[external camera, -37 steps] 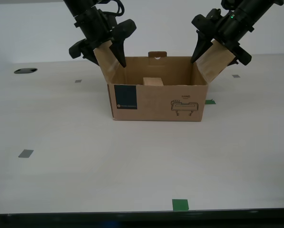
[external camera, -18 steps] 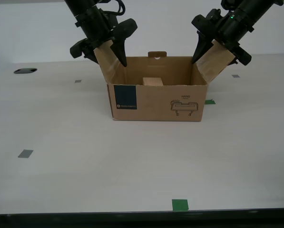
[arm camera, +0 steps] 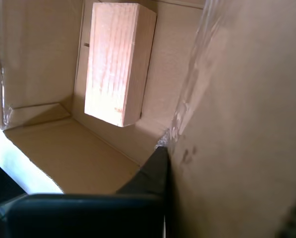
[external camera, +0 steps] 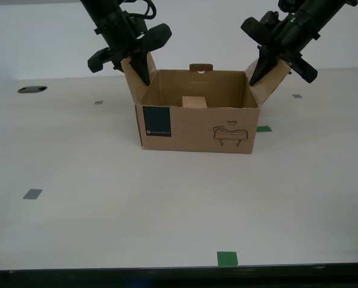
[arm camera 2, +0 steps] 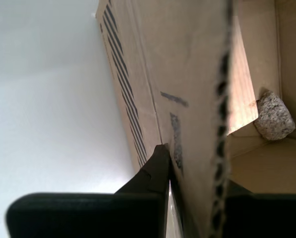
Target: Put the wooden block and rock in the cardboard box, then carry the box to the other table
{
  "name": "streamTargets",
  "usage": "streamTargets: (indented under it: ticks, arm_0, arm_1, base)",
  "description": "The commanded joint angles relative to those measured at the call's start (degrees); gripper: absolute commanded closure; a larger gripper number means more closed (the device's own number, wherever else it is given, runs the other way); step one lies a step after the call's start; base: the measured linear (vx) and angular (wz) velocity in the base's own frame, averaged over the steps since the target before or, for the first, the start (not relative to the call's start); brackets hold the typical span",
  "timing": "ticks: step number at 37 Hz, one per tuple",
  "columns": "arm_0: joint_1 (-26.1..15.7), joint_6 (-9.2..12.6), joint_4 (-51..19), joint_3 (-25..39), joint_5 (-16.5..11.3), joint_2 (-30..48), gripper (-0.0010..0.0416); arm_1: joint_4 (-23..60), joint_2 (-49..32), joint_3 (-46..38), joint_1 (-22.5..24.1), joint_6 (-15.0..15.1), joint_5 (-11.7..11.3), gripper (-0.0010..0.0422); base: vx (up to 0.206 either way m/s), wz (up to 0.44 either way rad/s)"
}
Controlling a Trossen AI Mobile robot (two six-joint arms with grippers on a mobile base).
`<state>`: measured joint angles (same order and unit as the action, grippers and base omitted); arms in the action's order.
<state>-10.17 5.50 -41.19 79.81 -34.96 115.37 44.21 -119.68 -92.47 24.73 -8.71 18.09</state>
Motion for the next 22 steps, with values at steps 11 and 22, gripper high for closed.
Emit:
streamTargets:
  ticks: [11,22]
  arm_0:
    - [-0.2,-0.2,0.3,0.0,0.0,0.1,0.0407]
    - [-0.4,0.4,0.2,-0.1,0.1,0.1,0.0407]
  arm_1:
    - [-1.4,0.0,-0.1,0.2,0.1,0.8,0.0414]
    - [-1.5,0.0,0.1,0.2,0.1,0.8,0.0414]
  base:
    - [0.0,0.0]
    - [0.0,0.0]
